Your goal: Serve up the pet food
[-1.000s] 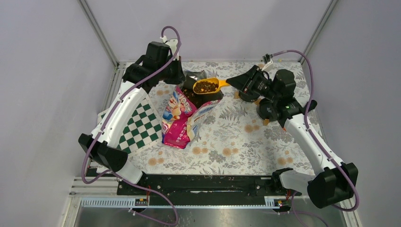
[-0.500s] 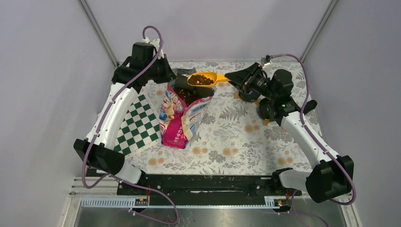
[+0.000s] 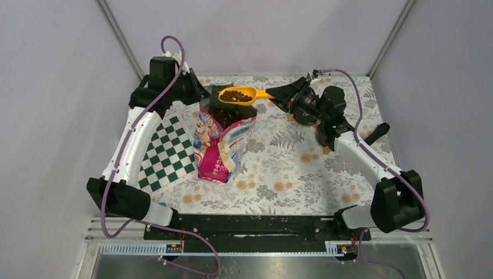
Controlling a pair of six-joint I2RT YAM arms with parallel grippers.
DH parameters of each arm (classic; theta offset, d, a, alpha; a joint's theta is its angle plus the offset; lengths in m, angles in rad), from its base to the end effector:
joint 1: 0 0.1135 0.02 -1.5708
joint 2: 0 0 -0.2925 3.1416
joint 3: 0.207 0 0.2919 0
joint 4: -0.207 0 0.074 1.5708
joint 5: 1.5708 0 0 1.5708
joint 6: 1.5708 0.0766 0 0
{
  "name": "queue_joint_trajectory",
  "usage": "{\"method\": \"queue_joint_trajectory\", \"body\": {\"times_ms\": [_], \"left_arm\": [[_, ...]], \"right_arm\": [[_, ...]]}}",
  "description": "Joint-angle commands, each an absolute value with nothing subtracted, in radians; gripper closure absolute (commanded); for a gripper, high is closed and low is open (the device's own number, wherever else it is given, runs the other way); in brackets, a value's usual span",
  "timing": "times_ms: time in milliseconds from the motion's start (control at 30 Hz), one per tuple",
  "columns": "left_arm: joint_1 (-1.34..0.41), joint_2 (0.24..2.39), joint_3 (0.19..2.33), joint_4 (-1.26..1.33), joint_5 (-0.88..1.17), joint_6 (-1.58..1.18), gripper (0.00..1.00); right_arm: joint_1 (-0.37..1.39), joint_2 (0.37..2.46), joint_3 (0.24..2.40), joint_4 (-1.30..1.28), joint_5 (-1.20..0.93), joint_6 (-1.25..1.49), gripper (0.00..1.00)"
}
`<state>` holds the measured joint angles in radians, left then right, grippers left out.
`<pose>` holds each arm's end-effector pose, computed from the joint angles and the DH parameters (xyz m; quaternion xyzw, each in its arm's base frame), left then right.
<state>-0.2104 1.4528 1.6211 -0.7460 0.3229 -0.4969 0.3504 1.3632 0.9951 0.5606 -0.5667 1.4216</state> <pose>0.3665 -0.1031 0.4309 -0.0481 0.8698 -0.2954 0.3922 0.3465 0.1704 0.3794 0.1260 0.6351 0.6864 0.3310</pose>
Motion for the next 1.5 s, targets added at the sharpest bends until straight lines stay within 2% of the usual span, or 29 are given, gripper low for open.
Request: {"method": "queue_joint_trajectory", "body": {"times_ms": [0, 267, 600, 1467], "left_arm": [[-0.166, 1.368, 1.612, -0.622, 0.379, -0.519, 1.0], [-0.139, 1.365, 1.595, -0.623, 0.401, -0.572, 1.0], [-0.138, 1.356, 1.571, -0.561, 0.39, -0.593, 1.0], [-0.127, 1.4, 1.642, -0.611, 0.355, -0.505, 1.0]], "right_arm": [[0.355, 1.366, 1.015, 0.718, -0.543, 1.492, 1.0], [0.349, 1.414, 1.071, 0.781, -0.52, 1.571, 1.0], [0.189, 1.481, 1.11, 0.931, -0.551, 1.704, 1.0], [-0.257, 1.525, 0.783, 0.879, -0.599, 1.369, 1.0]]}}
